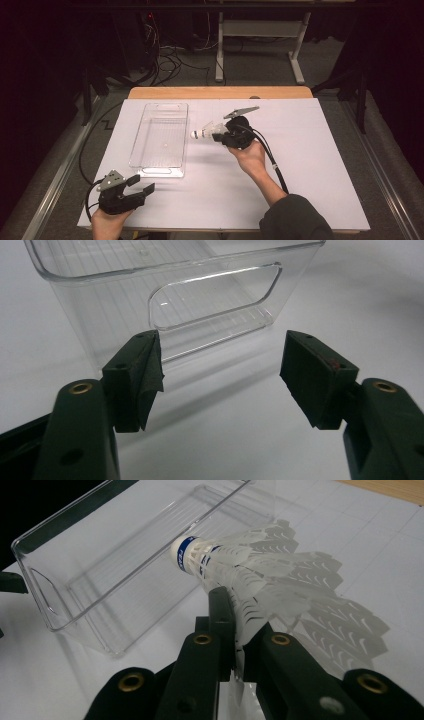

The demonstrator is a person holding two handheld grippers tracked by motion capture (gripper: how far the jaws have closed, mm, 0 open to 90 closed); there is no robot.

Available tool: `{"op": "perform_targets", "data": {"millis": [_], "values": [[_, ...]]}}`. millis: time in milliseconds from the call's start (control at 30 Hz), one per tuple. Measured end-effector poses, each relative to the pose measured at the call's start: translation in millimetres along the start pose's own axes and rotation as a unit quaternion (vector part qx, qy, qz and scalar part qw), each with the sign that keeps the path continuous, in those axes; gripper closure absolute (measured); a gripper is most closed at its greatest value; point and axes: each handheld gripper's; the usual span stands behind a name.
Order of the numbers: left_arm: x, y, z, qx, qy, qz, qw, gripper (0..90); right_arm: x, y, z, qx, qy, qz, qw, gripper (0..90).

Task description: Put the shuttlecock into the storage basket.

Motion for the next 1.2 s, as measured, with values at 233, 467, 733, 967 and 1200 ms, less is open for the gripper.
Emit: {"op": "perform_targets", "data": {"millis": [233,467,733,967,1200], "values": [[1.6,-0.3,0.2,0.0,-0.003,-0.001,1.0,33.8,7.2,2.0,-5.6,0.002,-0.008,-0.006,0.9999,89.7],[3.1,-0.8,0.5,0.0,-0.004,-0.001,1.0,33.8,10.6,4.2,-10.9,0.001,-0.008,-0.011,0.9999,89.7],[3.2,-0.6,0.3,0.001,-0.004,-0.002,1.0,33.8,16.1,8.5,-18.2,0.003,-0.012,-0.015,0.9998,89.7],[3.1,-0.5,0.2,0.0,-0.005,0.0,1.0,33.8,19.0,14.2,-25.6,0.002,-0.016,-0.017,0.9997,89.7],[2.5,-0.2,0.2,0.0,-0.004,-0.001,1.0,33.8,24.5,20.4,-31.8,0.007,-0.02,-0.02,0.9996,89.7]]}}
Point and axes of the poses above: each handheld gripper's, and its own axes: y roughly forward along the jaws, z roughly out of its underside, x roughly to its left, and after that the axes turned 15 degrees about -z, right-handed
